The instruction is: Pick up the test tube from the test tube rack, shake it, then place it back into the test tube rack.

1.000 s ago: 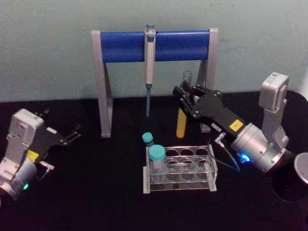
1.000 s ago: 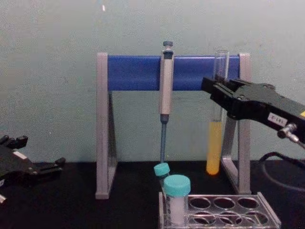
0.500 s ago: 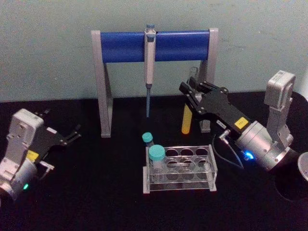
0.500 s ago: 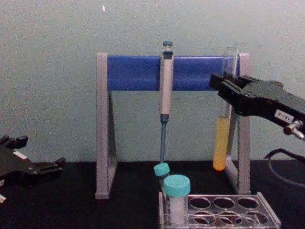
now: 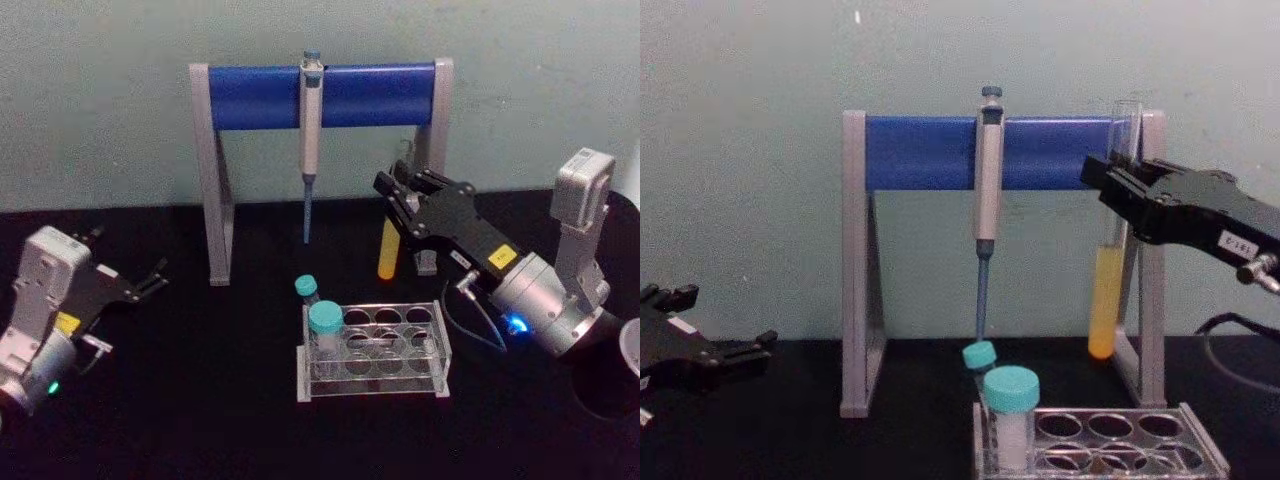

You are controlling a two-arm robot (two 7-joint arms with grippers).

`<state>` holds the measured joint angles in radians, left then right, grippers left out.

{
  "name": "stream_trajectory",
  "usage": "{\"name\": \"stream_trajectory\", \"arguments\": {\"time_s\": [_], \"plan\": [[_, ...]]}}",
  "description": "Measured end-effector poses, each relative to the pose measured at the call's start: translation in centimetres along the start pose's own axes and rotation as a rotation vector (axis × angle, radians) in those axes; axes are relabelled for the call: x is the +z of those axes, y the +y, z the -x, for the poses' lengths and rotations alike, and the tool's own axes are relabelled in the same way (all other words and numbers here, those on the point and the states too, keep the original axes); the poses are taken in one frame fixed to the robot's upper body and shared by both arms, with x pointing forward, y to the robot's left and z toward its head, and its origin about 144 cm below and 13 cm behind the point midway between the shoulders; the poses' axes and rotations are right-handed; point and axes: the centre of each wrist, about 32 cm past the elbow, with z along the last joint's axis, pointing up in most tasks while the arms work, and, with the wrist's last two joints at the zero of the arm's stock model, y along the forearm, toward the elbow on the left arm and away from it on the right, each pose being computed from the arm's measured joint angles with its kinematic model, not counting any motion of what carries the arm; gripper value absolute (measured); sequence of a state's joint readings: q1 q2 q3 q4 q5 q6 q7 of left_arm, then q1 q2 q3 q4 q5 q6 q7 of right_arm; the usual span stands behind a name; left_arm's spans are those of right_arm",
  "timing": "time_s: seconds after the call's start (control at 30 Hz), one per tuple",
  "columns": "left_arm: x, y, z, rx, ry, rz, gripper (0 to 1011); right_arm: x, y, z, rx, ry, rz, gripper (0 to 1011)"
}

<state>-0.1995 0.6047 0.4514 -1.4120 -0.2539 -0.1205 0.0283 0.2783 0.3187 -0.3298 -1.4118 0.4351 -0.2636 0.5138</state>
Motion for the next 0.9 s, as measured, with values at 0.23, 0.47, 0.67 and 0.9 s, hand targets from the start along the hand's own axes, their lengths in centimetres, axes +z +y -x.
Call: {"name": "stream_trajectory", "arguments": {"time_s": [0.23, 0.47, 0.67, 0.9], "plan": [[0.00, 0.00, 0.00, 0.000, 0.000, 0.000, 1001, 0.05, 0.00, 0.07, 0.000, 0.001, -0.003, 232], [0.00, 0.00, 0.00, 0.000, 0.000, 0.000, 1001, 0.00, -0.06, 0.20, 0.006, 0.003, -0.001, 232], [0.00, 0.00, 0.00, 0.000, 0.000, 0.000, 1001, 0.00, -0.21, 0.44, 0.026, 0.009, 0.000, 232], [0.00, 0.00, 0.00, 0.000, 0.000, 0.000, 1001, 0.01, -0.55, 0.90, 0.071, 0.025, -0.003, 232]]}}
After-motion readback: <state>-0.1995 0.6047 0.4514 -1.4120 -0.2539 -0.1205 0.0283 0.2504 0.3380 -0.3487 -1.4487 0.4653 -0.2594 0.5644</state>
